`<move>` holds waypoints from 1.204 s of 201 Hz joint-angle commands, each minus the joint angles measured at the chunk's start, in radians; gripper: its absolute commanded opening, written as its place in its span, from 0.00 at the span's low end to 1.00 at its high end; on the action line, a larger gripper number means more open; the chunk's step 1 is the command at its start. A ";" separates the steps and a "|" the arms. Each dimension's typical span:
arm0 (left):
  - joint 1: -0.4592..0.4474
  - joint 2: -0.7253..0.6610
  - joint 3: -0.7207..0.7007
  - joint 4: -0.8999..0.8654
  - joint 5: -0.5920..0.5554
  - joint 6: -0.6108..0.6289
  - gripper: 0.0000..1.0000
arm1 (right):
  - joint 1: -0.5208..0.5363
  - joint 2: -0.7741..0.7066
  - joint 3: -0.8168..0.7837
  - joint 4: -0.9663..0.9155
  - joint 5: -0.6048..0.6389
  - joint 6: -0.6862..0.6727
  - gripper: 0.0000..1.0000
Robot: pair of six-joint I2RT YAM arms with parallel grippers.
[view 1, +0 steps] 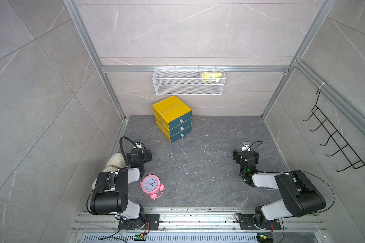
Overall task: Place the fruit knives into the drawer by color
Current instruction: Reset both arms
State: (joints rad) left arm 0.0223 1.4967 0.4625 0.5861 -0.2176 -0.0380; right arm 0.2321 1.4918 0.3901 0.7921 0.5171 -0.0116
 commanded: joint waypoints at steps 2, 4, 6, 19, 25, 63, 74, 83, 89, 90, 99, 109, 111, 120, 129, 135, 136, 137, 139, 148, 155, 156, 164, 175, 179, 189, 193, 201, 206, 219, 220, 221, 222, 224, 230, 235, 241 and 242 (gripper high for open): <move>0.004 -0.029 -0.009 0.074 -0.020 -0.014 1.00 | -0.011 -0.009 -0.013 0.061 -0.058 0.003 0.99; 0.004 -0.032 -0.015 0.082 -0.020 -0.015 1.00 | -0.011 -0.012 -0.019 0.070 -0.059 0.002 0.99; 0.004 -0.034 -0.022 0.093 -0.020 -0.015 1.00 | -0.011 -0.014 -0.025 0.081 -0.060 0.001 0.99; -0.016 -0.006 -0.145 0.341 -0.016 0.005 1.00 | -0.011 -0.016 -0.077 0.189 -0.086 -0.011 0.99; -0.043 0.040 -0.198 0.520 -0.068 0.041 1.00 | -0.010 -0.013 -0.087 0.207 -0.095 -0.015 0.99; -0.017 0.009 -0.111 0.286 -0.029 0.003 1.00 | -0.035 0.025 -0.078 0.179 -0.181 -0.004 1.00; -0.017 0.013 -0.113 0.301 -0.030 0.006 1.00 | -0.037 0.071 -0.083 0.284 -0.177 -0.018 1.00; -0.017 0.011 -0.111 0.287 -0.028 0.004 1.00 | -0.038 0.047 -0.074 0.208 -0.178 -0.005 0.99; -0.017 0.013 -0.111 0.293 -0.029 0.005 1.00 | -0.044 0.036 -0.070 0.183 -0.185 0.001 1.00; -0.016 0.013 -0.111 0.294 -0.029 0.006 1.00 | -0.044 0.037 -0.070 0.188 -0.185 0.000 0.99; -0.015 0.012 -0.110 0.293 -0.029 0.005 1.00 | -0.043 0.065 -0.078 0.261 -0.184 -0.010 0.99; -0.015 0.013 -0.111 0.291 -0.028 0.003 1.00 | -0.043 0.048 -0.073 0.210 -0.183 -0.003 1.00; -0.015 0.013 -0.111 0.292 -0.028 0.004 1.00 | -0.043 0.043 -0.073 0.205 -0.183 -0.002 1.00; -0.014 0.012 -0.109 0.289 -0.028 0.003 1.00 | -0.044 0.048 -0.074 0.221 -0.183 -0.003 1.00; -0.014 0.013 -0.110 0.290 -0.027 0.003 1.00 | -0.043 0.060 -0.079 0.251 -0.186 -0.009 1.00; -0.014 0.013 -0.108 0.290 -0.026 0.003 1.00 | -0.045 0.052 -0.077 0.230 -0.184 -0.005 1.00; -0.014 0.013 -0.110 0.290 -0.026 0.004 1.00 | -0.044 0.050 -0.077 0.227 -0.184 -0.005 1.00; -0.014 0.013 -0.111 0.290 -0.026 0.004 1.00 | -0.044 0.049 -0.076 0.224 -0.184 -0.005 1.00; -0.013 0.012 -0.110 0.290 -0.027 0.004 1.00 | -0.046 0.049 -0.076 0.221 -0.185 -0.003 1.00; -0.013 0.013 -0.110 0.290 -0.026 0.003 1.00 | -0.045 0.055 -0.079 0.243 -0.186 -0.006 0.99; -0.014 0.012 -0.111 0.290 -0.027 0.004 1.00 | -0.043 0.055 -0.079 0.243 -0.186 -0.008 0.99; -0.014 0.013 -0.111 0.290 -0.027 0.003 1.00 | -0.042 0.054 -0.079 0.241 -0.186 -0.007 0.99; -0.013 0.012 -0.110 0.290 -0.027 0.004 1.00 | -0.045 0.053 -0.077 0.232 -0.185 -0.006 1.00; -0.015 0.013 -0.110 0.290 -0.028 0.003 1.00 | -0.043 0.056 -0.077 0.240 -0.186 -0.006 1.00; -0.015 0.013 -0.110 0.290 -0.027 0.004 1.00 | -0.044 0.055 -0.077 0.240 -0.186 -0.007 1.00; -0.015 0.013 -0.111 0.291 -0.028 0.004 1.00 | -0.045 0.054 -0.077 0.240 -0.186 -0.006 0.99; -0.015 0.013 -0.110 0.290 -0.028 0.004 1.00 | -0.045 0.054 -0.077 0.240 -0.186 -0.007 1.00; -0.016 0.013 -0.110 0.292 -0.029 0.004 1.00 | -0.044 0.054 -0.077 0.238 -0.186 -0.006 1.00; -0.017 0.013 -0.110 0.290 -0.029 0.004 1.00 | -0.043 0.054 -0.077 0.238 -0.186 -0.006 1.00; -0.017 0.013 -0.111 0.291 -0.029 0.003 1.00 | -0.046 0.055 -0.076 0.236 -0.186 -0.006 0.99; -0.017 0.013 -0.110 0.291 -0.029 0.003 1.00 | -0.046 0.055 -0.076 0.235 -0.186 -0.007 1.00; -0.016 0.013 -0.111 0.290 -0.029 0.004 1.00 | -0.046 0.055 -0.076 0.235 -0.186 -0.007 1.00; -0.016 0.013 -0.110 0.291 -0.029 0.004 1.00 | -0.044 0.055 -0.076 0.235 -0.186 -0.006 1.00; -0.017 0.013 -0.110 0.291 -0.029 0.003 1.00 | -0.044 0.056 -0.075 0.234 -0.186 -0.006 1.00; -0.017 0.014 -0.111 0.292 -0.029 0.004 1.00 | -0.045 0.056 -0.073 0.230 -0.187 -0.007 1.00; -0.016 0.013 -0.110 0.290 -0.029 0.003 1.00 | -0.045 0.056 -0.071 0.228 -0.187 -0.005 1.00; -0.017 0.014 -0.110 0.290 -0.029 0.003 1.00 | -0.045 0.056 -0.070 0.226 -0.188 -0.004 1.00; -0.016 0.013 -0.109 0.290 -0.029 0.003 1.00 | -0.044 0.057 -0.070 0.226 -0.189 -0.005 1.00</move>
State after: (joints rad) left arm 0.0048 1.5181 0.3363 0.8238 -0.2516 -0.0265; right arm 0.1909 1.5383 0.3103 1.0039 0.3389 -0.0193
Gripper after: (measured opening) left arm 0.999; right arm 0.994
